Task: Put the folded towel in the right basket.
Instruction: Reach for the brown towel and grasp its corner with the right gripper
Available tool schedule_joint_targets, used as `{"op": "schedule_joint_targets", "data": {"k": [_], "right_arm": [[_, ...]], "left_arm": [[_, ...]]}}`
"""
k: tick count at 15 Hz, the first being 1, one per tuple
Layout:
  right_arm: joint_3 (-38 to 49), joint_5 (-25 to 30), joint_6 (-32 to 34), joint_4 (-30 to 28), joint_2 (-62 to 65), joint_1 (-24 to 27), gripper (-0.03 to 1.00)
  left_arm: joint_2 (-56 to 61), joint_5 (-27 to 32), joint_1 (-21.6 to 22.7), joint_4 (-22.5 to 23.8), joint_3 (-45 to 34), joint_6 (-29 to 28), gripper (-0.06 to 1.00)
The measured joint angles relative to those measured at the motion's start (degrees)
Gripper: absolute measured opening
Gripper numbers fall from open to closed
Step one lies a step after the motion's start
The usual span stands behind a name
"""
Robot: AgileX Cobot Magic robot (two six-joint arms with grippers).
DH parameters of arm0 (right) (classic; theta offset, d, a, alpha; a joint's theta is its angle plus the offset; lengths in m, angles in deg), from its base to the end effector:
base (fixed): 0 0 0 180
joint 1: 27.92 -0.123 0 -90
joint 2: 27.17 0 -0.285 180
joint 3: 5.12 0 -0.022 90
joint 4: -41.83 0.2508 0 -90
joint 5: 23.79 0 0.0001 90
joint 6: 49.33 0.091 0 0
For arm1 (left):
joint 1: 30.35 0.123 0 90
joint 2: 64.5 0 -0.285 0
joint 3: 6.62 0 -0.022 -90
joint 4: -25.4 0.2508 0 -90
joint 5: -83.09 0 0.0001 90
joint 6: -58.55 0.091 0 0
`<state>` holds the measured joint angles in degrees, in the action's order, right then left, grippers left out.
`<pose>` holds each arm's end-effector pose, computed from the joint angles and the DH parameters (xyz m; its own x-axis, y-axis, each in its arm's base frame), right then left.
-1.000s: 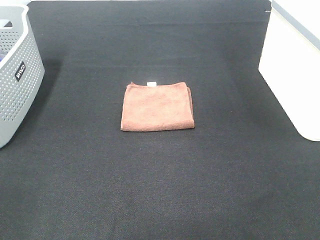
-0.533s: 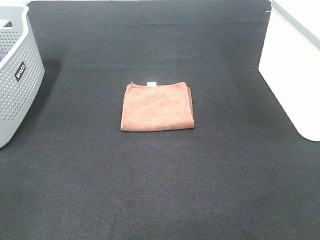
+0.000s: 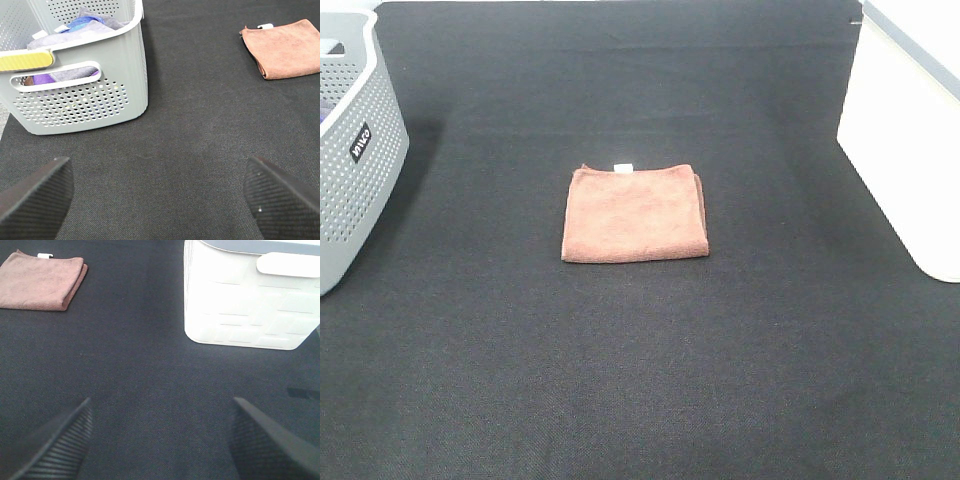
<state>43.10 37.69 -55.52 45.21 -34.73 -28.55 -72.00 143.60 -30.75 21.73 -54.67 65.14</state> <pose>-0.0068 0.0046 0.2781 -0.4513 -0.0846 -0.8883 -0.0933 0.9945 -0.0473 -0.0066 -0.0050 0.2803 -0.4322 0.0862 -0.8976 0.0934 0.9943 0.0506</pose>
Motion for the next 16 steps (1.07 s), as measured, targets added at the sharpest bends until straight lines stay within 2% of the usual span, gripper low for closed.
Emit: {"op": "schedule_joint_targets", "data": {"k": [16], "right_arm": [[0.0, 0.0, 0.0, 0.0, 0.0, 0.0, 0.71]], "left_arm": [[0.0, 0.0, 0.0, 0.0, 0.0, 0.0, 0.87]]}}
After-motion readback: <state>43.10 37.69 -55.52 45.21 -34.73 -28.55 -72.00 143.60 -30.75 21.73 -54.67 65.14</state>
